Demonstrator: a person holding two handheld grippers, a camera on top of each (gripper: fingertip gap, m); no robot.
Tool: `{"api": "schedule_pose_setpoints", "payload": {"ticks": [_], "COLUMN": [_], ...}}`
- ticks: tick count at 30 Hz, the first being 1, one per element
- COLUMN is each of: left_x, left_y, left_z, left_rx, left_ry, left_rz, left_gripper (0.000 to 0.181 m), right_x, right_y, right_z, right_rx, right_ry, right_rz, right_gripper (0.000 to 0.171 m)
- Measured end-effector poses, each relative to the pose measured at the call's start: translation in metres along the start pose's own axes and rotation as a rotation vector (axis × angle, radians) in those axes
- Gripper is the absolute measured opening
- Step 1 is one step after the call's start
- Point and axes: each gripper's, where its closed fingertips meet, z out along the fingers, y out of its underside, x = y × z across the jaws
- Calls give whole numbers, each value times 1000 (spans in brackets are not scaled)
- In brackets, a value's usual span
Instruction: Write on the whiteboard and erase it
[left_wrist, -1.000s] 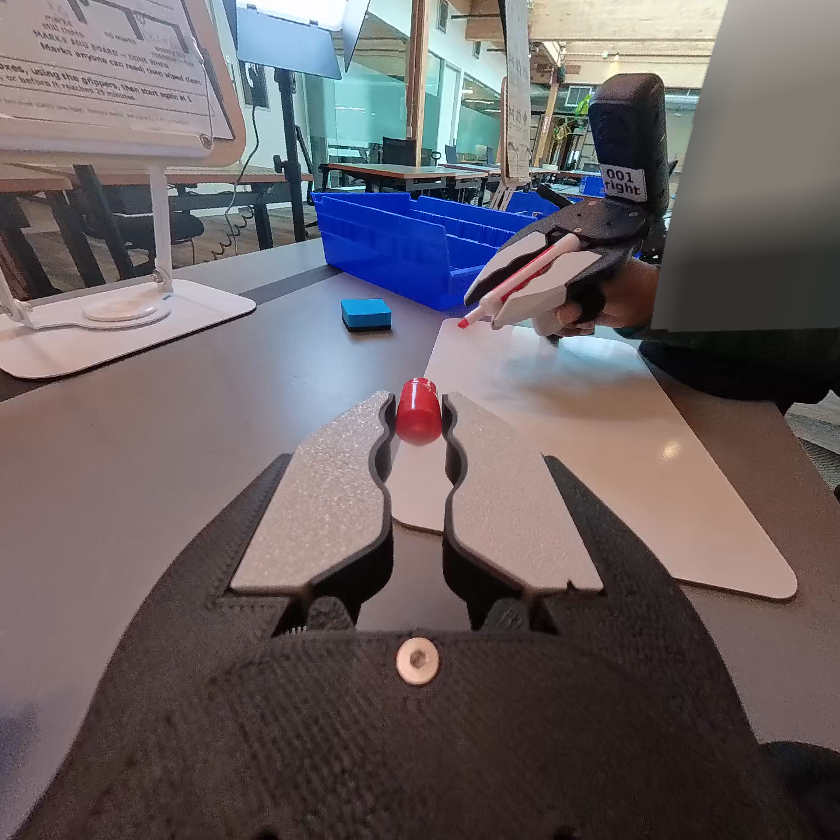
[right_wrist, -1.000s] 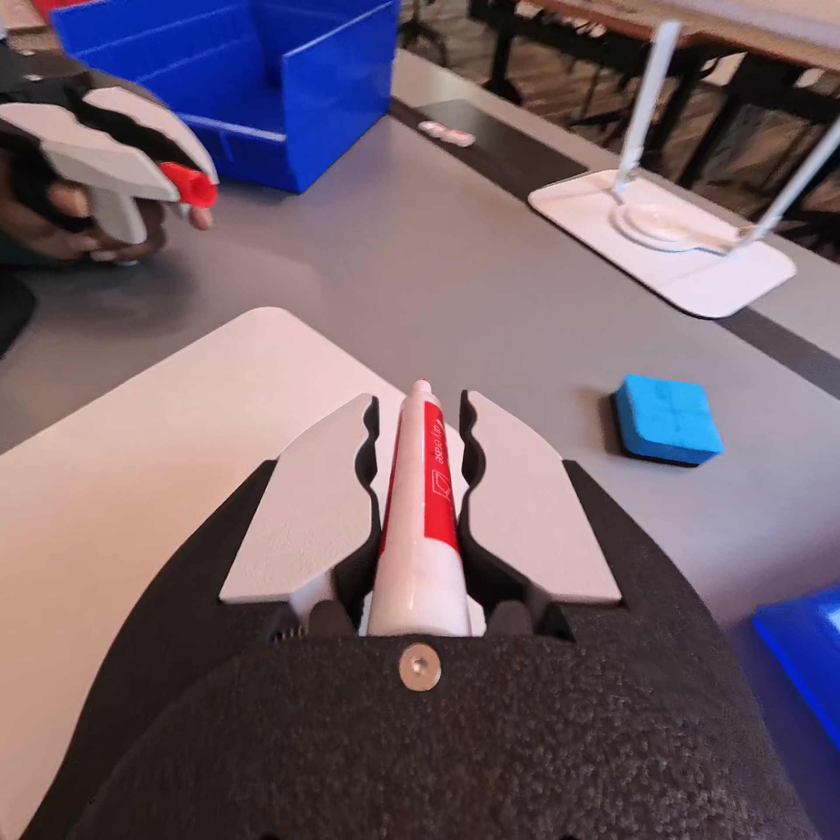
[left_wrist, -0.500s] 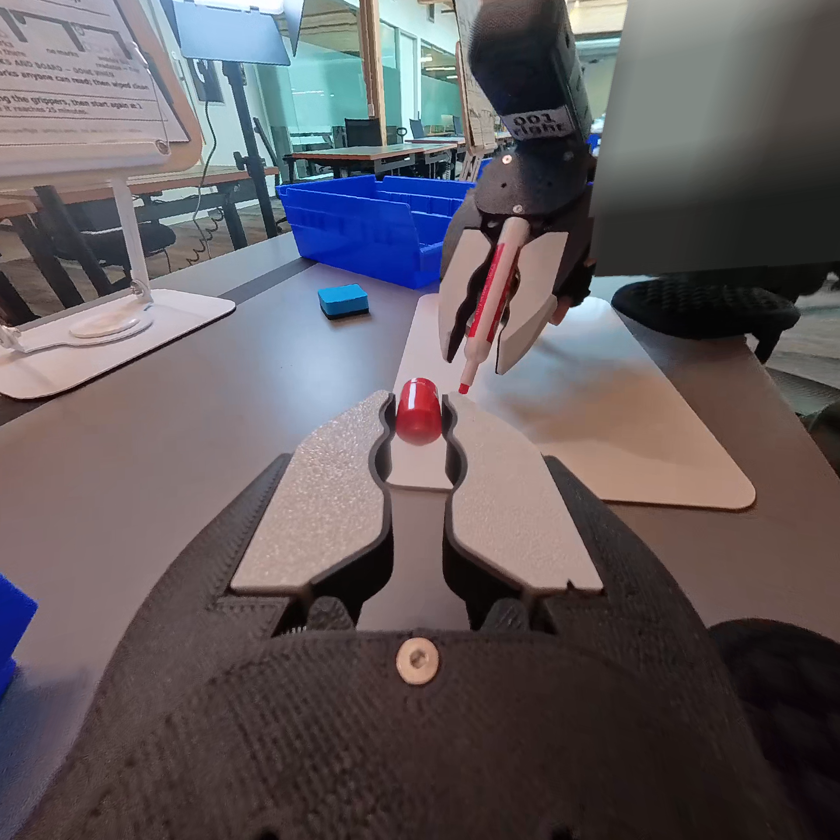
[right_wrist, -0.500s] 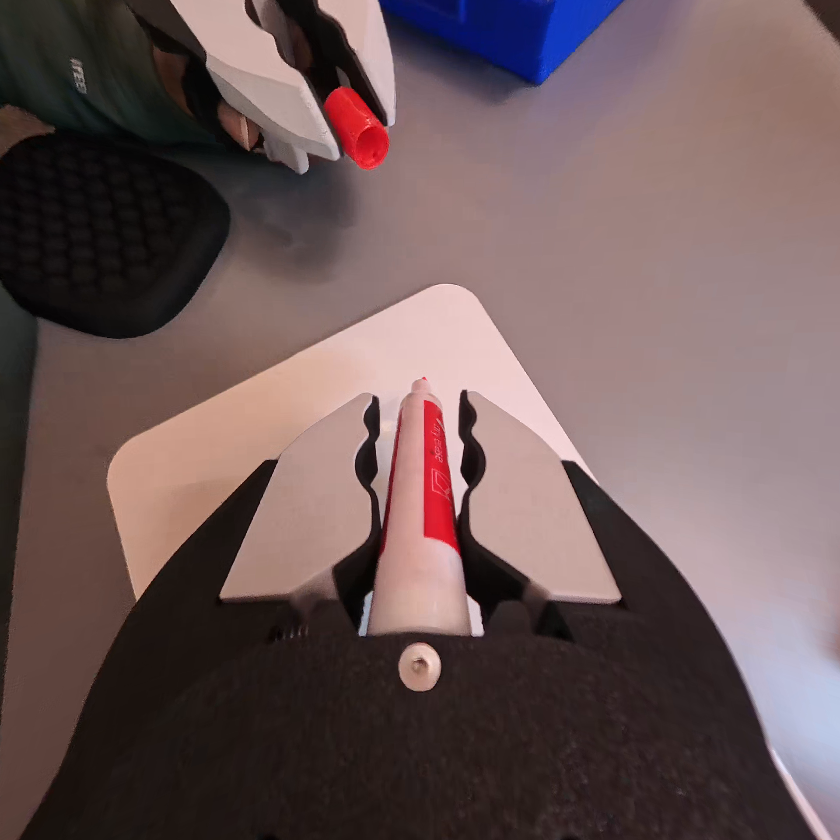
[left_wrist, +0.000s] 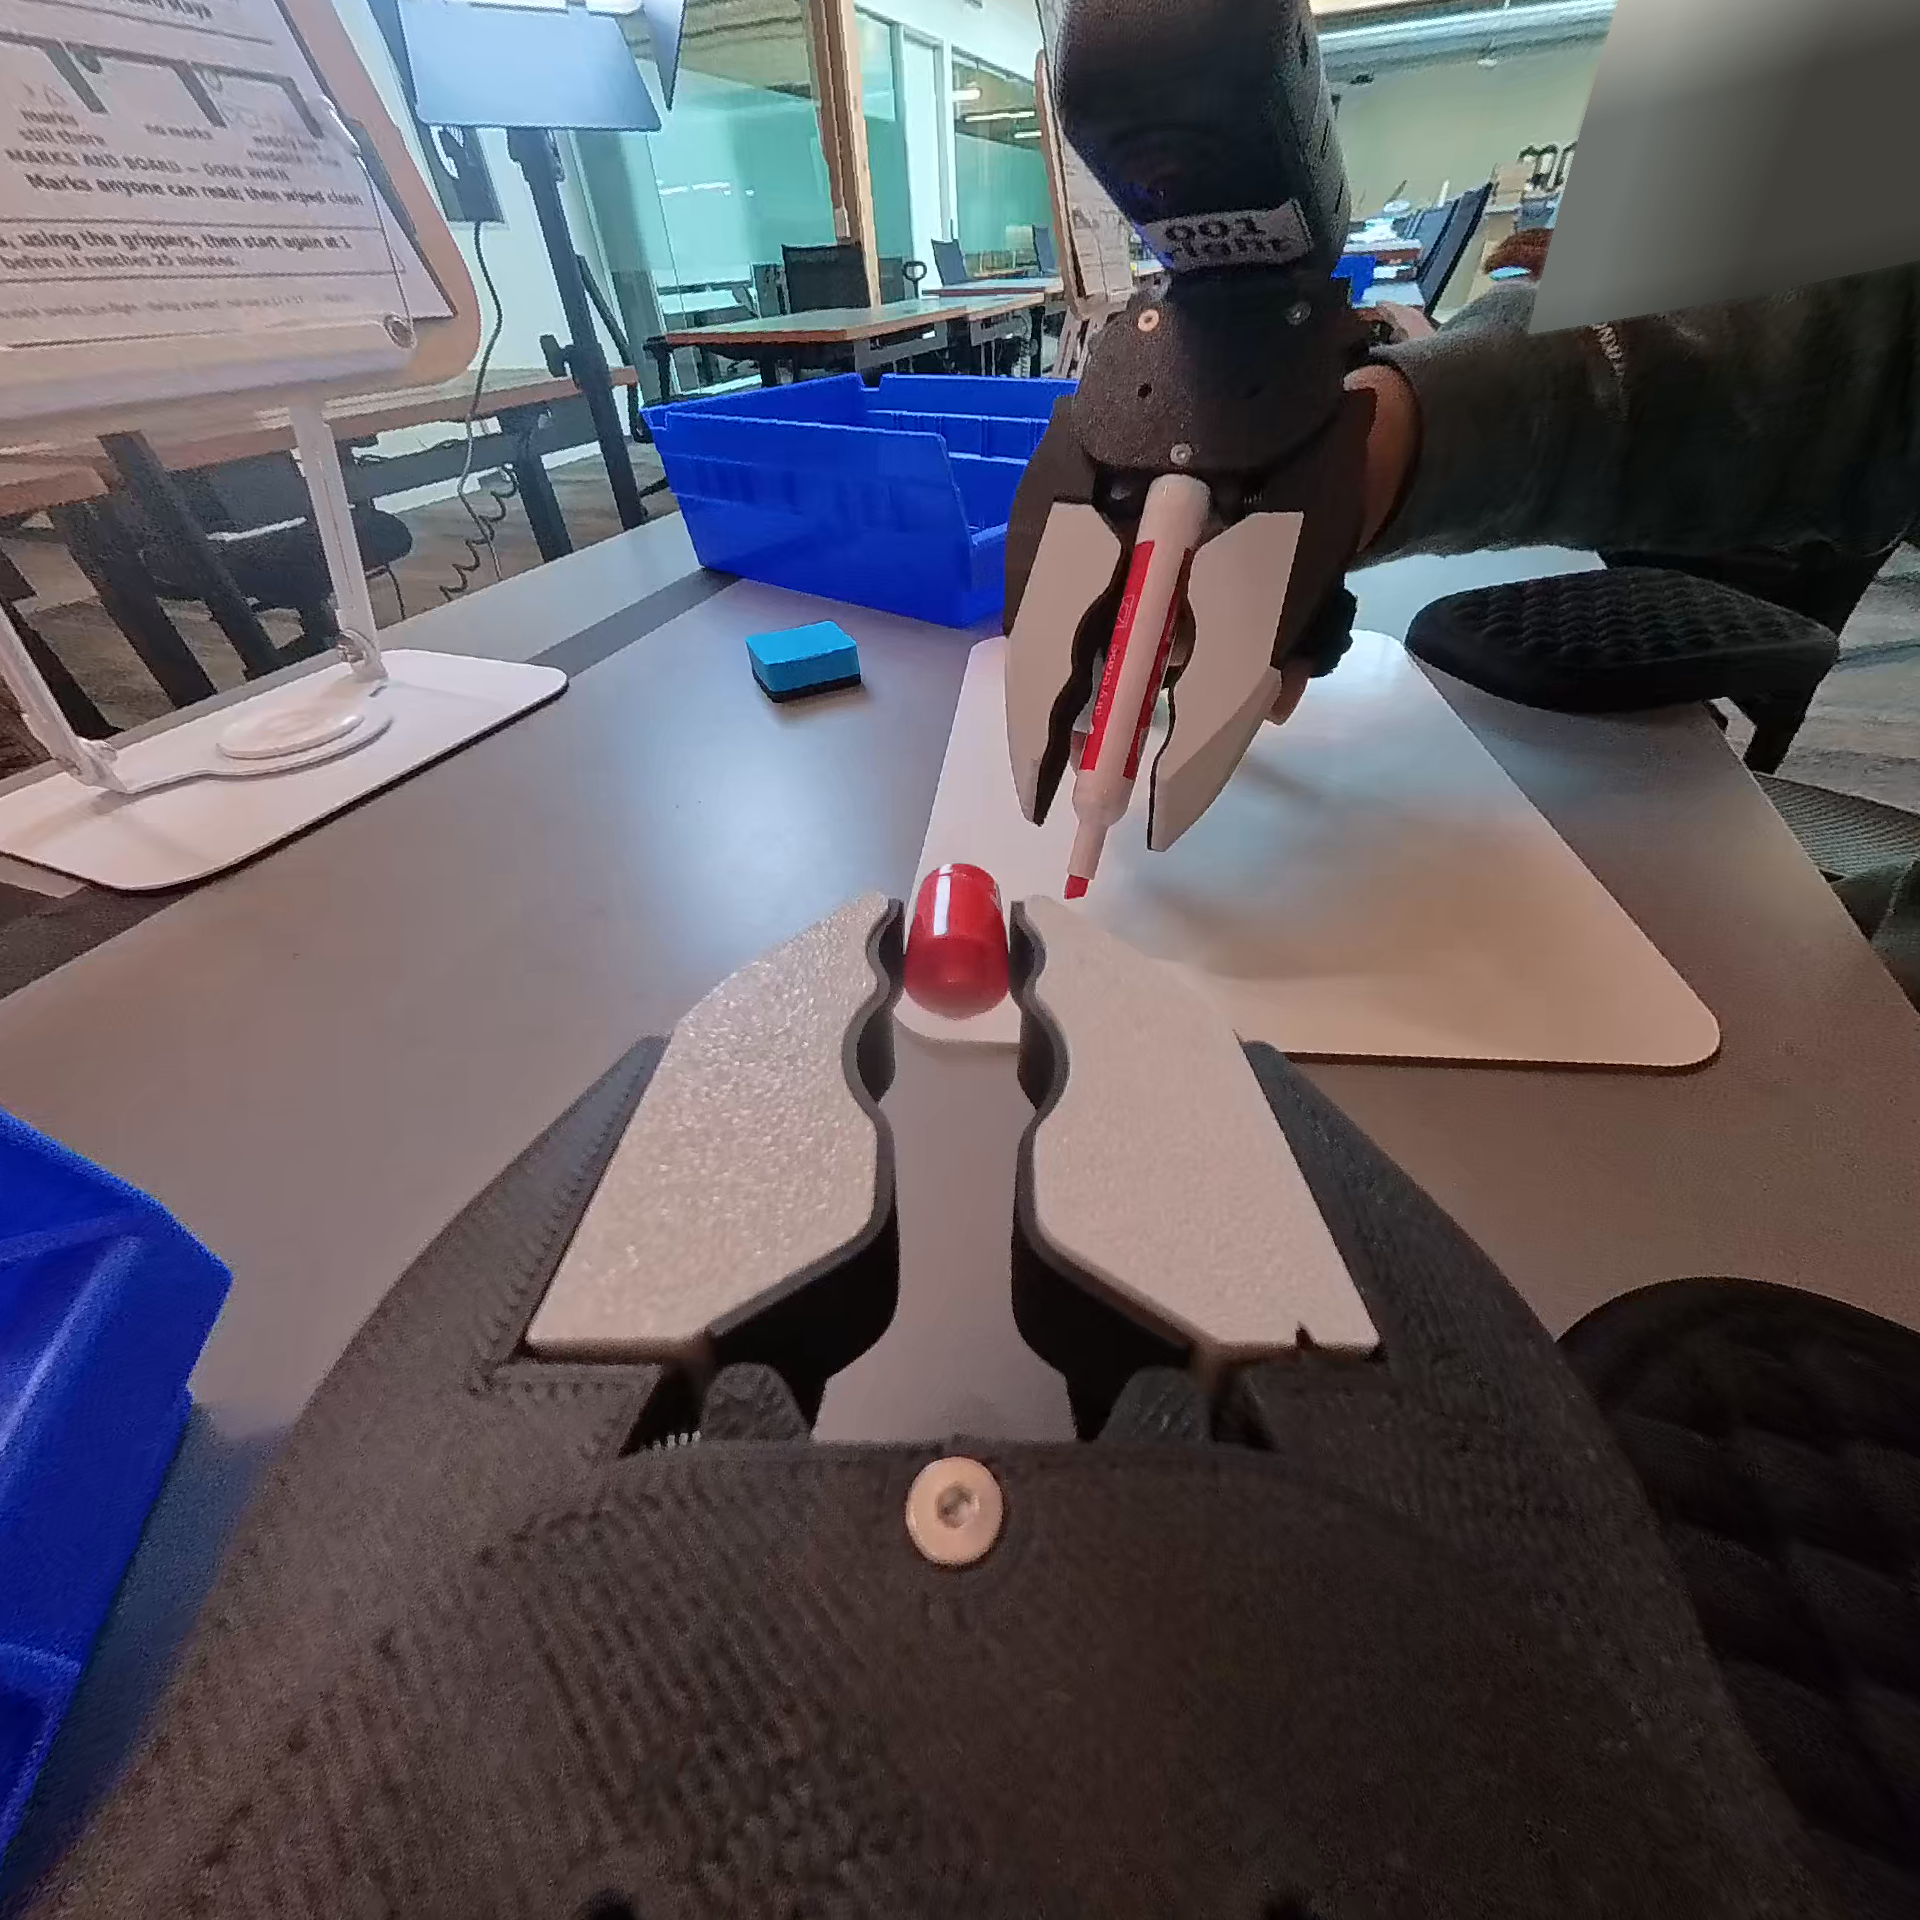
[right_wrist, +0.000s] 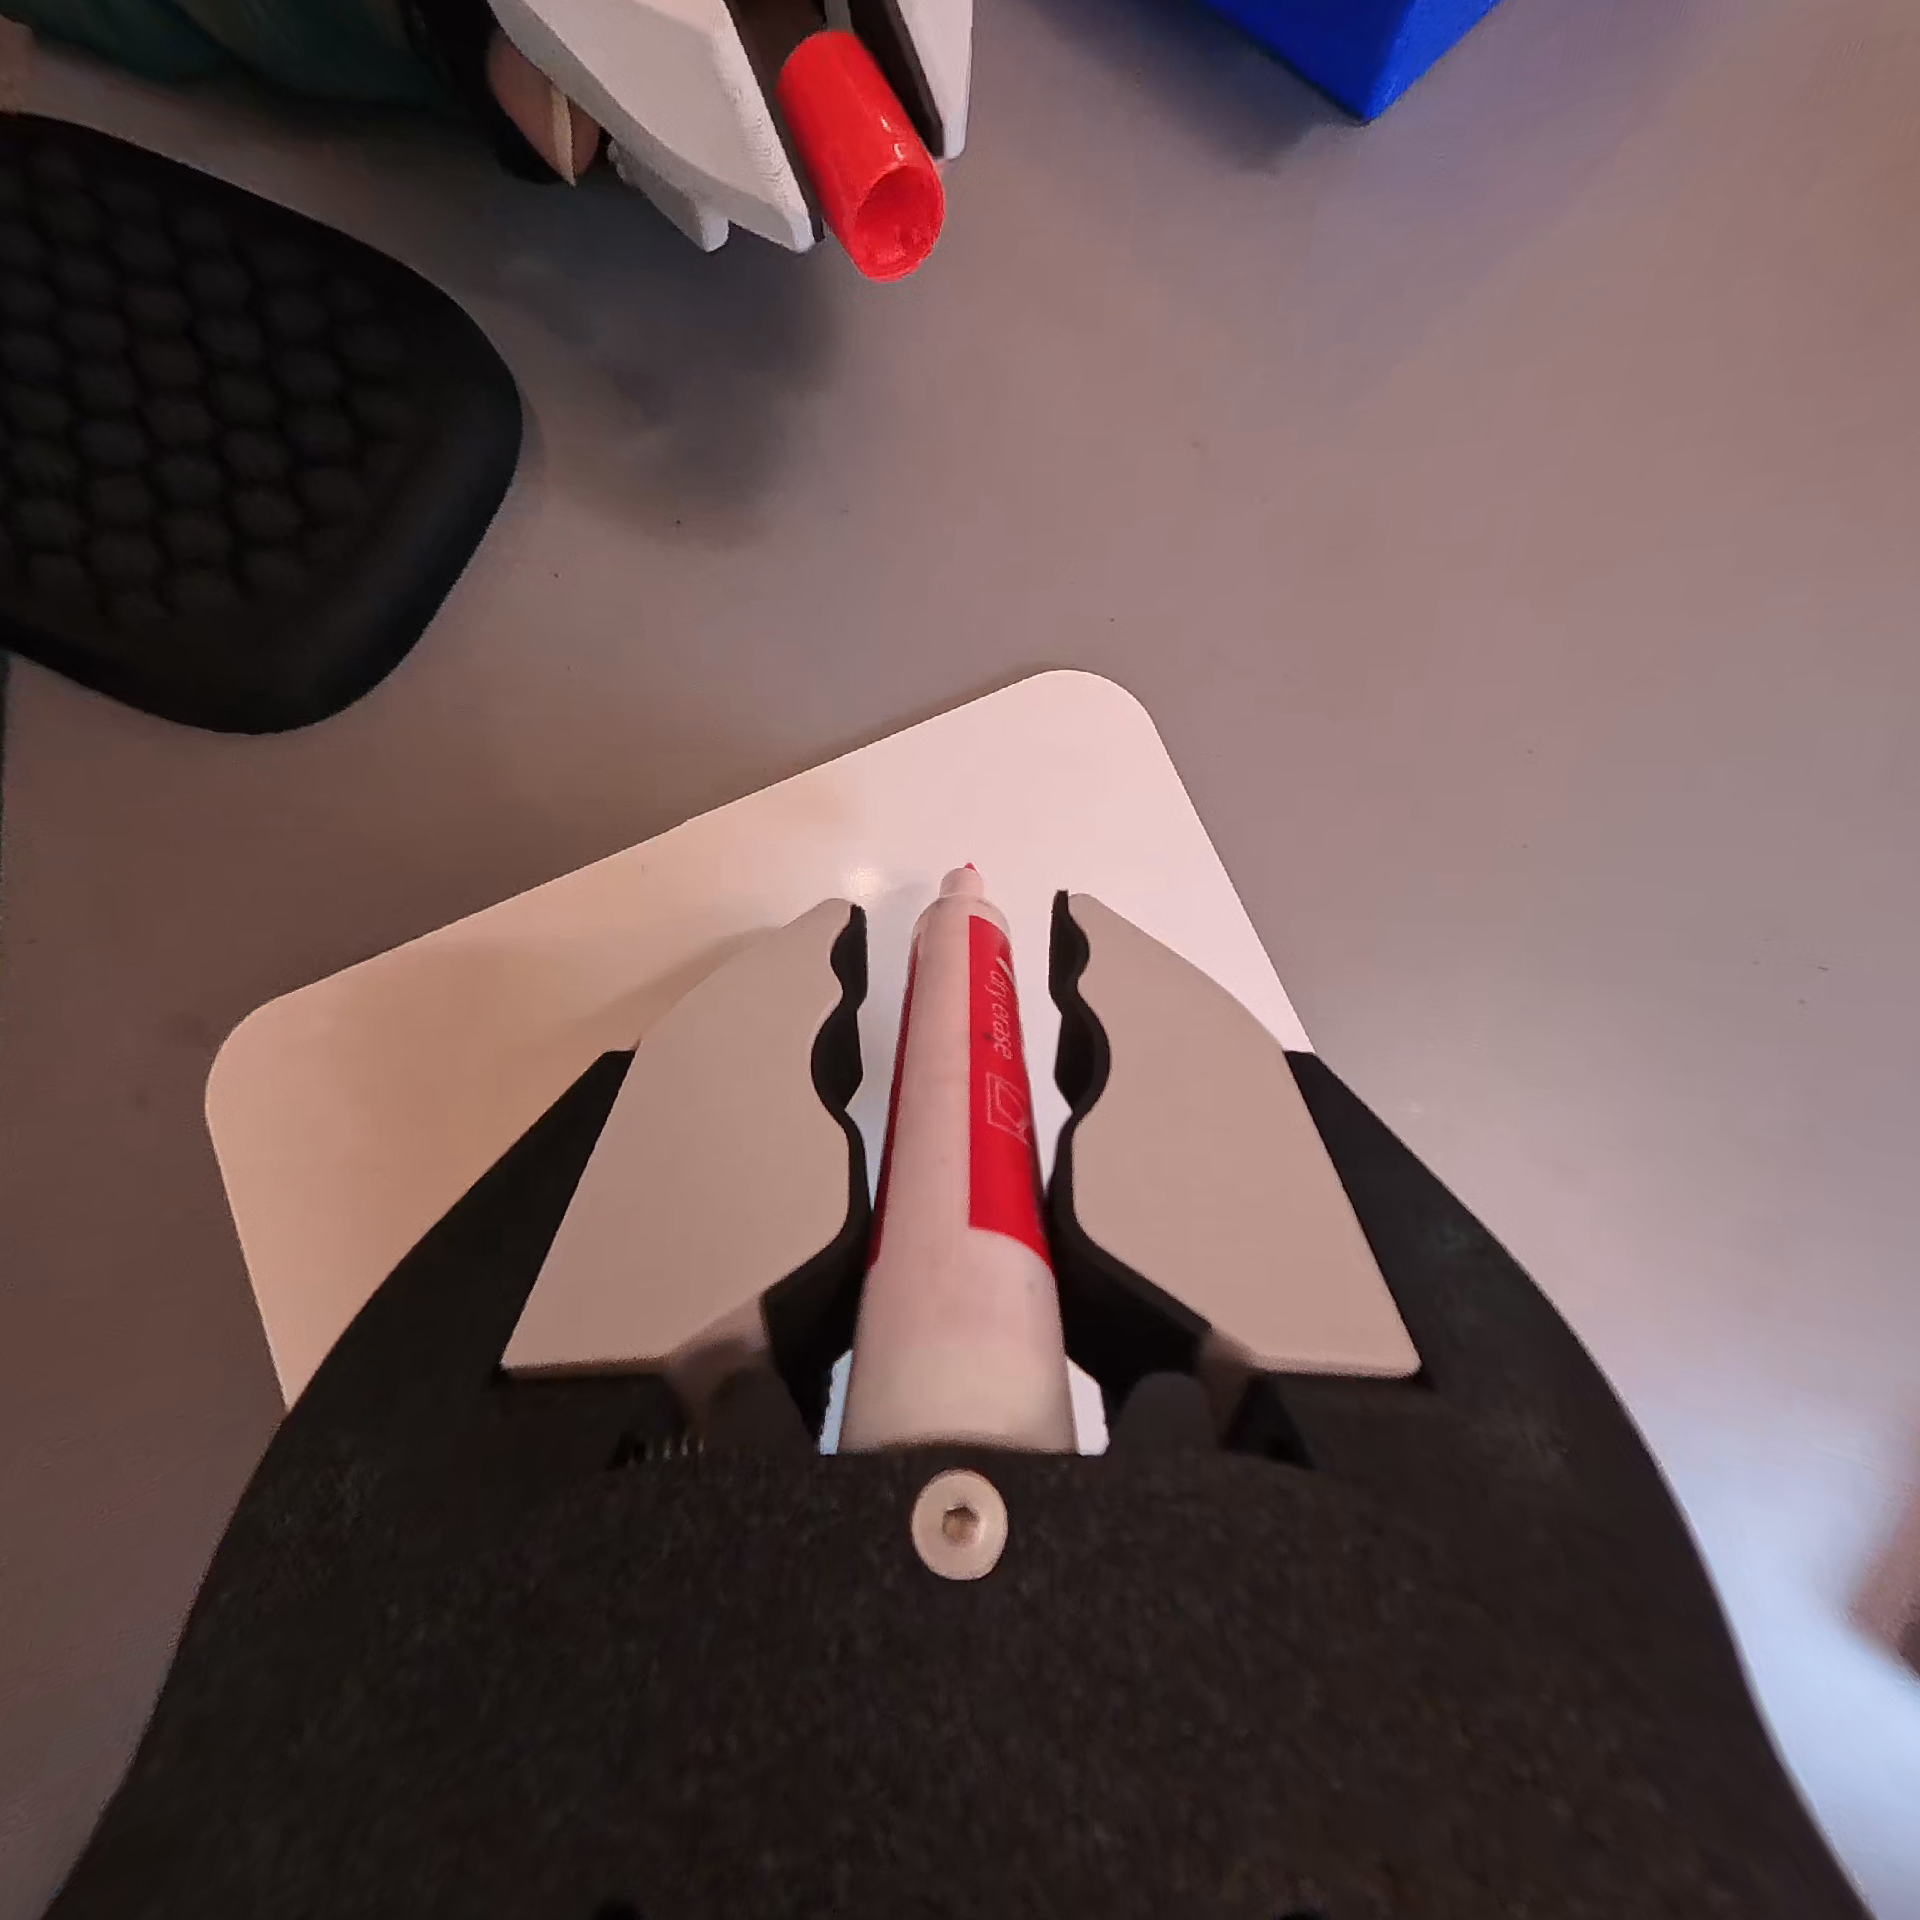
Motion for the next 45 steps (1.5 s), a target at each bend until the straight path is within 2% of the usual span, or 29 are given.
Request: {"api": "schedule_pose_setpoints", "payload": {"ticks": [11, 31, 45], "left_x": [1, 6, -2], "left_y": [4, 9, 11], "left_z": [2, -1, -16], "left_rx": [-21, -54, -67], "left_ry": [5, 38, 49], "left_rz": [6, 21, 18], "left_gripper": [19, 19, 19], "right_x": [-6, 4, 15], "right_y": [-10, 11, 21], "right_z": [8, -3, -3], "right_rx": [15, -171, -225], "right_ry": [-20, 47, 73], "right_rz": [-28, 39, 56], "right_gripper": [34, 34, 33]}}
